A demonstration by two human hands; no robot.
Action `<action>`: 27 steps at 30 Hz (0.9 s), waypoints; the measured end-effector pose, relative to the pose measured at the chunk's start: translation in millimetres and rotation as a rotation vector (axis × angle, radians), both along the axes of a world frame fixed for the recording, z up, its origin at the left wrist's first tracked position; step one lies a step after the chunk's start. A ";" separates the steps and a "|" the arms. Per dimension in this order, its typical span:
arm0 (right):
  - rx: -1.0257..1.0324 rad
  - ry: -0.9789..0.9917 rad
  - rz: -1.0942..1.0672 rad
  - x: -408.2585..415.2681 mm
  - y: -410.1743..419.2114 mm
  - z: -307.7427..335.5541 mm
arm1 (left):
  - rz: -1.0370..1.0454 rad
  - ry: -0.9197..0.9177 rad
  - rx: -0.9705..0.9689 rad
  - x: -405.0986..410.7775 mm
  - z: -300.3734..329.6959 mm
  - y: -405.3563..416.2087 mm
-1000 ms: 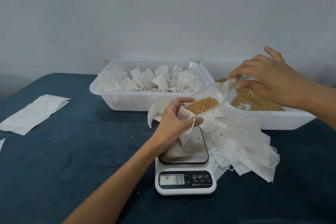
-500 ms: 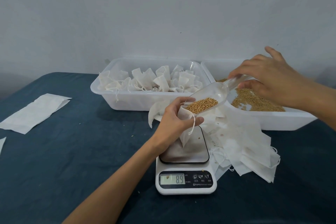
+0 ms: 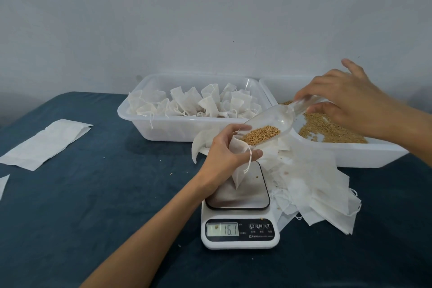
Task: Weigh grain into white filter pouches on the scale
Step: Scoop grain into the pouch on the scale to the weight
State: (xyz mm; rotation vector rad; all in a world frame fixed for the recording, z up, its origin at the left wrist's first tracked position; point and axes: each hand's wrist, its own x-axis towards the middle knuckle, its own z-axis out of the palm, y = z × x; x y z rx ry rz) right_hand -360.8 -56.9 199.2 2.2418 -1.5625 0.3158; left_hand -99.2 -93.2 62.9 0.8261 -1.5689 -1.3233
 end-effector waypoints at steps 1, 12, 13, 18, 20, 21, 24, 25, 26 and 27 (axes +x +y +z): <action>-0.001 -0.001 0.003 0.1 -0.3 -0.4 | 0.000 0.000 0.001 0.0 0.0 -0.1; -0.002 0.008 -0.003 1.0 -2.3 -1.5 | 0.002 -0.005 0.006 0.3 0.7 -0.3; -0.002 0.008 -0.003 1.1 -2.2 -1.3 | 0.005 -0.005 0.005 0.1 0.9 -0.2; -0.001 0.018 -0.005 1.9 -2.5 0.2 | 0.001 0.003 0.010 -0.4 0.9 0.0; -0.003 0.021 0.000 2.0 -2.5 0.5 | -0.002 0.004 0.007 -0.1 0.9 0.2; -0.003 0.022 0.002 2.0 -2.4 0.5 | -0.001 0.004 0.006 0.1 0.7 0.0; -0.005 0.025 0.005 1.3 -2.5 0.7 | -0.001 0.007 0.014 0.0 0.6 -0.4; -0.006 0.028 0.006 1.0 -2.7 1.1 | -0.002 0.008 0.017 -0.1 0.8 -0.3; -0.006 0.030 0.005 0.9 -2.9 1.3 | -0.001 0.007 0.019 -0.2 0.8 -0.3; -0.006 0.029 0.003 0.8 -3.1 1.7 | 0.000 0.006 0.018 -0.1 0.9 -0.3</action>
